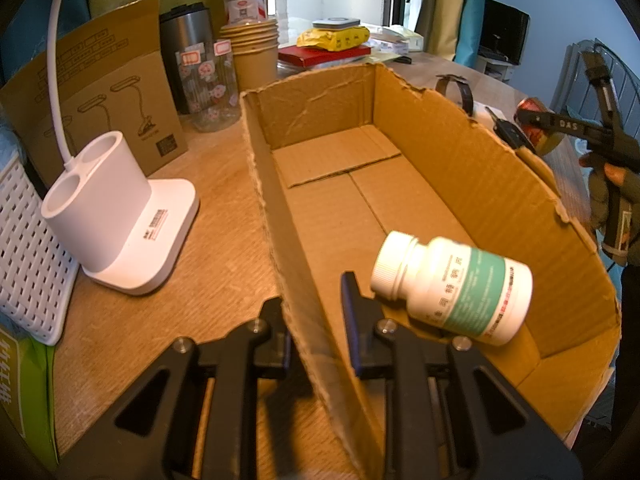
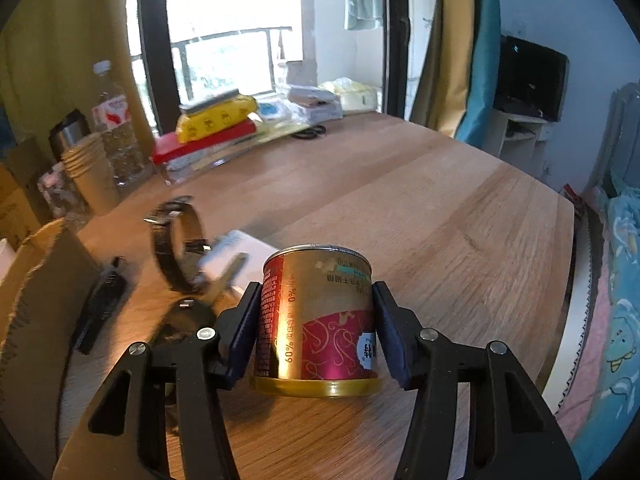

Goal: Organize rigid objects
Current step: 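Lift the can, lower it into the box and open the right gripper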

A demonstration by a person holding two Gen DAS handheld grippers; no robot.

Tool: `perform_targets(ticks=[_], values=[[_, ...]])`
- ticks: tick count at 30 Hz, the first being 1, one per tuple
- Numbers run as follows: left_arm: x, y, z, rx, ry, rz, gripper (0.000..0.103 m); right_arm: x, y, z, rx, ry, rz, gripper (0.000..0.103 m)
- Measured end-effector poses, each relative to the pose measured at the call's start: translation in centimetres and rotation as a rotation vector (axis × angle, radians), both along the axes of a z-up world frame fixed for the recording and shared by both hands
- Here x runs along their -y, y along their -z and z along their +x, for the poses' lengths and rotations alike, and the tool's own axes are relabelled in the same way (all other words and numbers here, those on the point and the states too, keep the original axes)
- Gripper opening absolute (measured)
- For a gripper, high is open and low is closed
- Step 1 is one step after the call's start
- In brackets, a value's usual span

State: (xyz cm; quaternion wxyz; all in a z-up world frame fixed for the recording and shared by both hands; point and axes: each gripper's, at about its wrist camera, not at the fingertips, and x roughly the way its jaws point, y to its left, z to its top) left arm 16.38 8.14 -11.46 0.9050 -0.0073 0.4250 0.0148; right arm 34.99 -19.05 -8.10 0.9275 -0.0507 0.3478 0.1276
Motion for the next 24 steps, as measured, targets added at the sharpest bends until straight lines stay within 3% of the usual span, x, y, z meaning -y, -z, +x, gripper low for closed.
perform_targets(ticks=[13, 24], values=[[0.0, 0.0, 0.0, 0.000, 0.000, 0.000, 0.021, -6.3, -5.4, -5.9, 0.117, -0.199, 0.046, 0.057], [-0.2, 0.0, 0.1, 0.000, 0.000, 0.000, 0.021, -11.2, -6.5, -9.1, 0.131, -0.356, 0.087, 0.057]])
